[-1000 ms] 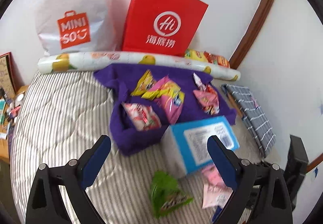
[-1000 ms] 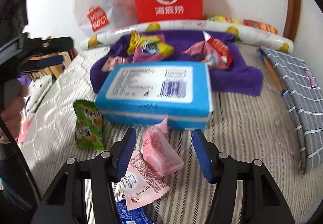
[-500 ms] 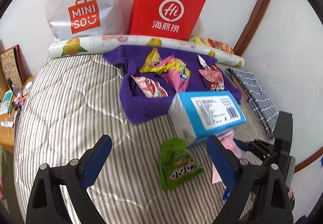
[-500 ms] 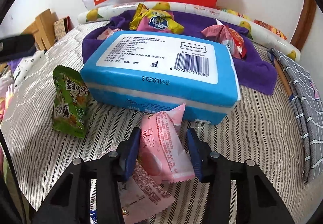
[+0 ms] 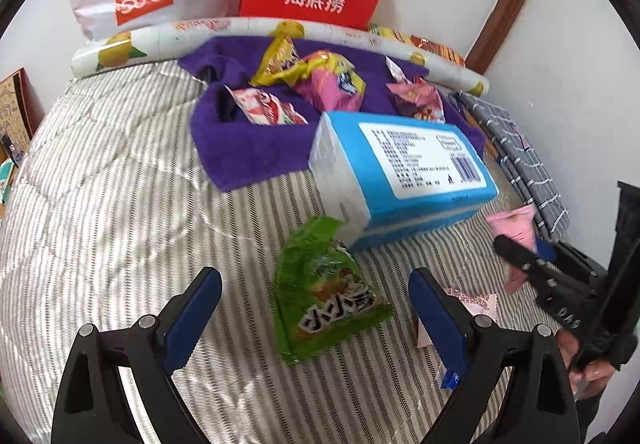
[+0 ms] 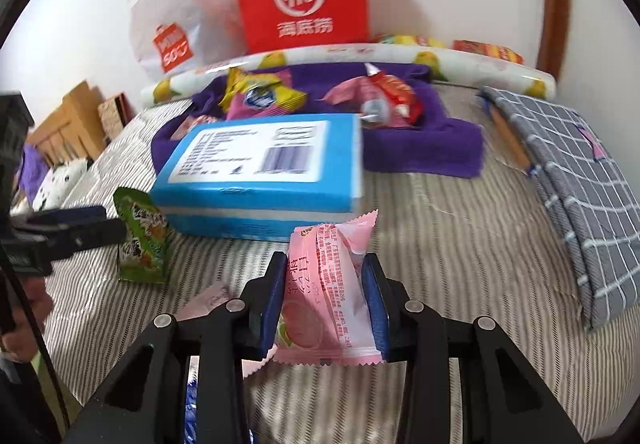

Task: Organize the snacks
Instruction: 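Grasp the pink cake packet with the right gripper while the left grasps the green chip bag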

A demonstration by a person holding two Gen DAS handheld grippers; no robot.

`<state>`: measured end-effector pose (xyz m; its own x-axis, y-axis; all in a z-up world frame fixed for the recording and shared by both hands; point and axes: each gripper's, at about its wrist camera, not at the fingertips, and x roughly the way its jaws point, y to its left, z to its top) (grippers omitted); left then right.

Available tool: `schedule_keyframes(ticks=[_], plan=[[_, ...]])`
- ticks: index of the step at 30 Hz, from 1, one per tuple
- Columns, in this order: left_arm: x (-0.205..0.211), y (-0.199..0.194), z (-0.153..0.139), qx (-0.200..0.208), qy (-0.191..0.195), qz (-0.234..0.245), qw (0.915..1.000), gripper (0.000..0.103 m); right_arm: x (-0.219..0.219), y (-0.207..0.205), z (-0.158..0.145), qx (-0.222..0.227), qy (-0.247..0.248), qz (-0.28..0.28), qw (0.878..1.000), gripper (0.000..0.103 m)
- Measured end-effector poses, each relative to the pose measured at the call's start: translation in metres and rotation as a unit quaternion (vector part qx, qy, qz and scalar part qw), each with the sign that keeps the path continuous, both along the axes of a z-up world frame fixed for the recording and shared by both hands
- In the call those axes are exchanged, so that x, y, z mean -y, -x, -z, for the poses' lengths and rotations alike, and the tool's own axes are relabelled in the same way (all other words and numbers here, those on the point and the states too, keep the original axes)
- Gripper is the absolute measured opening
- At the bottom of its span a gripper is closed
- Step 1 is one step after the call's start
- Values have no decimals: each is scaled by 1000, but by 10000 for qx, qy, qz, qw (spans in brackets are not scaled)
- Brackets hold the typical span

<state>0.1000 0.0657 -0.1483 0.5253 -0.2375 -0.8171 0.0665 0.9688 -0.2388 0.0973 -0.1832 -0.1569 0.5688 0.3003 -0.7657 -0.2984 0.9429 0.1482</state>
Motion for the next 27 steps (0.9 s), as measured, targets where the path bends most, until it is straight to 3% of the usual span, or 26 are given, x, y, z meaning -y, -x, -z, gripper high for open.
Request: schedule_keyframes(ticks=[6, 11, 16, 27], plan=[[11, -10, 13, -138, -150, -145, 9997, 86, 19, 3, 4, -18, 76, 205, 9998, 38], [11, -16, 23, -307, -162, -260, 9991, 60, 24, 3, 19, -196, 67, 178, 9996, 38], [8, -13, 19, -208, -85, -253, 9994, 46, 20, 0, 34, -378, 123, 86, 9992, 38], [-5, -5, -1, 15, 14, -314, 9995, 44, 30, 2, 14, -127, -61, 95, 9999, 38]])
